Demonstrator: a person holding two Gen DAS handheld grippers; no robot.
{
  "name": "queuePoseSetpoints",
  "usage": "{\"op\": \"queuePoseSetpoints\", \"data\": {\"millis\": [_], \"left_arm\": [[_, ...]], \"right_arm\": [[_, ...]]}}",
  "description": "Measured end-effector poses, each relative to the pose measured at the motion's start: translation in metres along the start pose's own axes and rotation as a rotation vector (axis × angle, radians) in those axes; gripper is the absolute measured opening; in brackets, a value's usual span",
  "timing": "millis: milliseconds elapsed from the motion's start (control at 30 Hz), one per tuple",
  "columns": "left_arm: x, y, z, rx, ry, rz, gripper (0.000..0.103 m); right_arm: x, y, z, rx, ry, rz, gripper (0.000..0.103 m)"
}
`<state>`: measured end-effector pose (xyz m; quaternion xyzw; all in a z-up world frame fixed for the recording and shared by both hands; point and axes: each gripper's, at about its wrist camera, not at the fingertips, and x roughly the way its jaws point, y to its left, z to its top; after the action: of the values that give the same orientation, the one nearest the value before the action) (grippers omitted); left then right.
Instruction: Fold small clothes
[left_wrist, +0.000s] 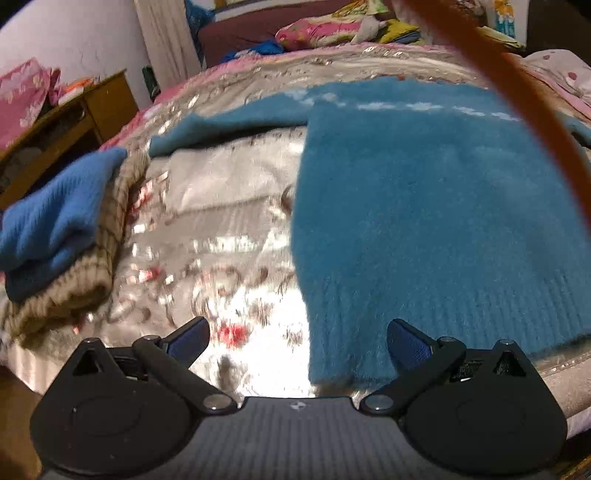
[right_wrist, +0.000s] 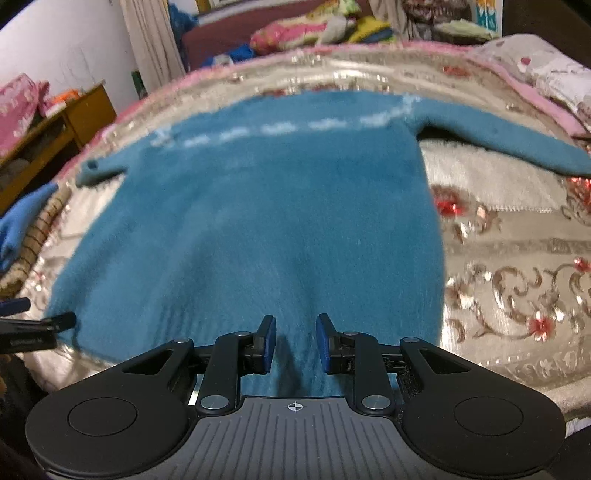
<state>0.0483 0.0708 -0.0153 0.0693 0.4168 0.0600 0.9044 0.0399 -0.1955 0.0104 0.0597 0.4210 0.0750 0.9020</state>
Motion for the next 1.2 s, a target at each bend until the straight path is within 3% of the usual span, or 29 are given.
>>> {"op": "queuePoseSetpoints", "data": {"millis": [233, 433, 733, 900, 1200], "left_arm": [[-0.011, -0.019, 0.027, 0.049, -0.089, -0.035, 0.103], [0.017, -0.03, 0.016, 0.074, 0.033, -0.054, 0.103], [0.004, -0.039, 0.033, 0.089, -0.027, -0.075, 0.103], [0.014, -0.058, 0.031, 0.136, 0.013, -0.099, 0.103], [0.015, -0.078, 0.056, 0.191, -0.075, -0.128, 0.103]], "right_arm": [[0.011, -0.004, 0.002, 0.028, 0.013, 0.024, 0.024], [0.015, -0.016, -0.005, 0.054, 0.028, 0.04, 0.025], [0.011, -0.026, 0.0, 0.068, -0.011, 0.044, 0.028], [0.011, -0.033, -0.001, 0.094, -0.001, 0.055, 0.028], [0.017, -0.066, 0.03, 0.188, -0.074, 0.038, 0.028]]}}
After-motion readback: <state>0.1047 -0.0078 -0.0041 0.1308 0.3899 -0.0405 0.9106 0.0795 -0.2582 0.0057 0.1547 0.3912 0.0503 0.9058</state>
